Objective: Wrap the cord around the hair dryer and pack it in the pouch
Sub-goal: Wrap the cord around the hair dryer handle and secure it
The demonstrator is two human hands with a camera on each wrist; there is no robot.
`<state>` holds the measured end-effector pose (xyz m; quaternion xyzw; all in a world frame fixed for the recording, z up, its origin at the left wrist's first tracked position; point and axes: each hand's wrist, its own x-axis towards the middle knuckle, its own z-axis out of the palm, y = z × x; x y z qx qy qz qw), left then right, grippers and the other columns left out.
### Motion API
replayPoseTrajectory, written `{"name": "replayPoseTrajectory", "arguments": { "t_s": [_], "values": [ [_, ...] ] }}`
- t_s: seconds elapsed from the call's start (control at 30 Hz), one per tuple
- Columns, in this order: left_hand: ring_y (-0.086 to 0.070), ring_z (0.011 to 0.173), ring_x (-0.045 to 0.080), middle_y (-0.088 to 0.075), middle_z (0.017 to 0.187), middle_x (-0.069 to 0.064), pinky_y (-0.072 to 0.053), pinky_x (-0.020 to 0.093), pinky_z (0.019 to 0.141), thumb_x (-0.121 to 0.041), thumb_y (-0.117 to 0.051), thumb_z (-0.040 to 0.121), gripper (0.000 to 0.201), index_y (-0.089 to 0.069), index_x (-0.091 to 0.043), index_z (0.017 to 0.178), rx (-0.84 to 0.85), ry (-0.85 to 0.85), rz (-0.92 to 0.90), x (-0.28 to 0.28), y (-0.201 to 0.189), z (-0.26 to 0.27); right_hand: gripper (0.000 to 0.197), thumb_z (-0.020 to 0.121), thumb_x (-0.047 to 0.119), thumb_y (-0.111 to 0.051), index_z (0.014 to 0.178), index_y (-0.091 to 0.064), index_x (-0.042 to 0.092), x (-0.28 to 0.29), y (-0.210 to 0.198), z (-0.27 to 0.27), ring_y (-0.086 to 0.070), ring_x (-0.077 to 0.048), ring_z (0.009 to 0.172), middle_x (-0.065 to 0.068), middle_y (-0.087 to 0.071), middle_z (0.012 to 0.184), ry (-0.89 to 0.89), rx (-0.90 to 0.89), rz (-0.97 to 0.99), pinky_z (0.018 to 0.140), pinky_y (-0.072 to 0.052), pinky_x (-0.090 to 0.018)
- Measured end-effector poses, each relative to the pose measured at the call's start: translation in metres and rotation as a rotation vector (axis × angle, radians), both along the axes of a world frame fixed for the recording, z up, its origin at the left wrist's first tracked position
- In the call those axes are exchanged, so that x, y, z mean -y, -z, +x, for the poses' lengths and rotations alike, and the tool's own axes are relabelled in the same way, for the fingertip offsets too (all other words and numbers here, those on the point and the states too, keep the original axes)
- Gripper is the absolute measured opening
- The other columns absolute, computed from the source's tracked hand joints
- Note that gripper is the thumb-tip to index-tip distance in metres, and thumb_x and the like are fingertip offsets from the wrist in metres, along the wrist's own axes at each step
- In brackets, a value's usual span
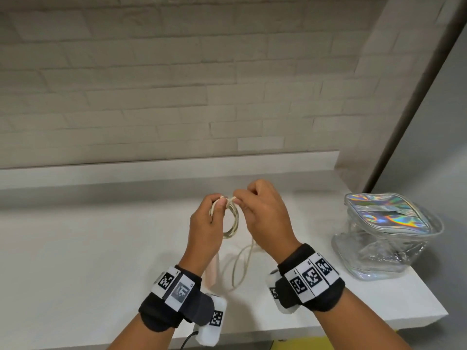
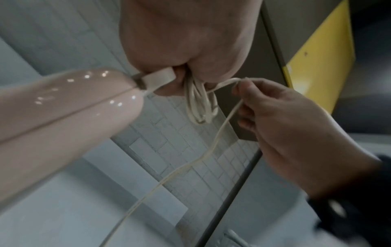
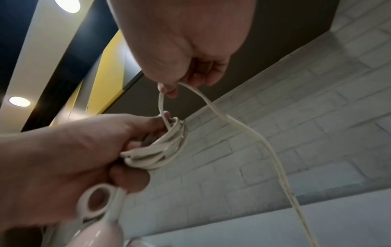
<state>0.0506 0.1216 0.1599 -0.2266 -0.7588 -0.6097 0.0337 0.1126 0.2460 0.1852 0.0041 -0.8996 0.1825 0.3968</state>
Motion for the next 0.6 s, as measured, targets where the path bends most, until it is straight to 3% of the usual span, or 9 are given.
{"name": "replayPoseTrajectory", "arguments": {
  "t_s": [0.07, 0.17, 0.3, 0.37, 0.43, 0.5, 0.6],
  "values": [
    [-0.055, 0.070, -0.001, -0.059, 0.073, -0.016, -0.040, 0.012, 0.064, -0.026, -0.043, 0.101, 0.019, -0.062, -0.025, 0.102, -0.049, 0.060, -0.027, 0.000, -0.002, 0.007, 0.024, 0.092, 0.029, -0.049, 0.087, -0.068, 0.015, -0.005, -0.007, -0.005, -0.047, -0.018, 0.078, 0.000, -0.047, 0.083, -0.032, -0.017, -0.126, 0.065, -0.042, -0.028],
    [-0.047, 0.058, 0.001, -0.054, 0.065, -0.018, -0.040, 0.015, 0.057, -0.033, -0.042, 0.100, 0.019, -0.060, -0.027, 0.102, -0.059, 0.144, -0.036, 0.001, -0.007, 0.012, 0.017, 0.095, 0.024, -0.056, 0.097, -0.072, 0.016, -0.013, -0.010, -0.015, -0.051, -0.013, 0.074, 0.004, -0.049, 0.083, -0.094, 0.024, -0.337, 0.066, -0.042, -0.016],
    [-0.054, 0.067, 0.009, -0.064, 0.078, -0.001, -0.044, 0.011, 0.057, -0.031, -0.056, 0.094, 0.007, -0.062, -0.028, 0.095, -0.039, 0.103, 0.014, -0.001, -0.014, 0.015, 0.015, 0.094, 0.021, -0.059, 0.097, -0.073, 0.016, -0.010, -0.007, -0.025, -0.052, -0.007, 0.069, 0.007, -0.051, 0.077, -0.071, 0.086, -0.524, 0.066, -0.038, -0.007],
    [-0.057, 0.067, 0.004, -0.066, 0.079, 0.000, -0.043, 0.007, 0.055, -0.029, -0.056, 0.095, 0.009, -0.064, -0.027, 0.094, -0.023, 0.056, 0.049, -0.004, -0.015, 0.015, 0.016, 0.094, 0.021, -0.059, 0.098, -0.074, 0.017, -0.009, -0.001, -0.028, -0.061, -0.008, 0.072, 0.007, -0.063, 0.083, -0.075, 0.146, -0.676, 0.071, -0.045, -0.013],
    [-0.059, 0.068, 0.001, -0.068, 0.078, -0.009, -0.042, 0.007, 0.058, -0.029, -0.054, 0.096, 0.013, -0.066, -0.026, 0.094, -0.031, 0.031, 0.067, -0.005, -0.014, 0.015, 0.016, 0.093, 0.020, -0.060, 0.097, -0.075, 0.019, -0.007, 0.004, -0.028, -0.068, -0.012, 0.076, 0.004, -0.073, 0.088, -0.090, 0.209, -0.827, 0.075, -0.055, -0.028],
    [-0.057, 0.061, 0.000, -0.065, 0.067, -0.016, -0.040, 0.007, 0.056, -0.030, -0.052, 0.097, 0.016, -0.067, -0.025, 0.093, -0.024, 0.032, 0.073, -0.006, -0.012, 0.015, 0.015, 0.092, 0.019, -0.062, 0.095, -0.076, 0.019, -0.004, 0.010, -0.026, -0.071, -0.012, 0.077, 0.004, -0.076, 0.086, -0.091, 0.218, -0.898, 0.078, -0.059, -0.038],
    [-0.052, 0.053, -0.004, -0.058, 0.055, -0.023, -0.038, 0.009, 0.055, -0.029, -0.049, 0.098, 0.020, -0.066, -0.027, 0.089, -0.006, 0.037, 0.092, -0.007, -0.010, 0.015, 0.014, 0.092, 0.018, -0.062, 0.095, -0.076, 0.015, -0.001, 0.011, -0.020, -0.073, -0.015, 0.076, 0.000, -0.076, 0.085, -0.140, 0.251, -0.960, 0.081, -0.059, -0.041]
  ]
}}
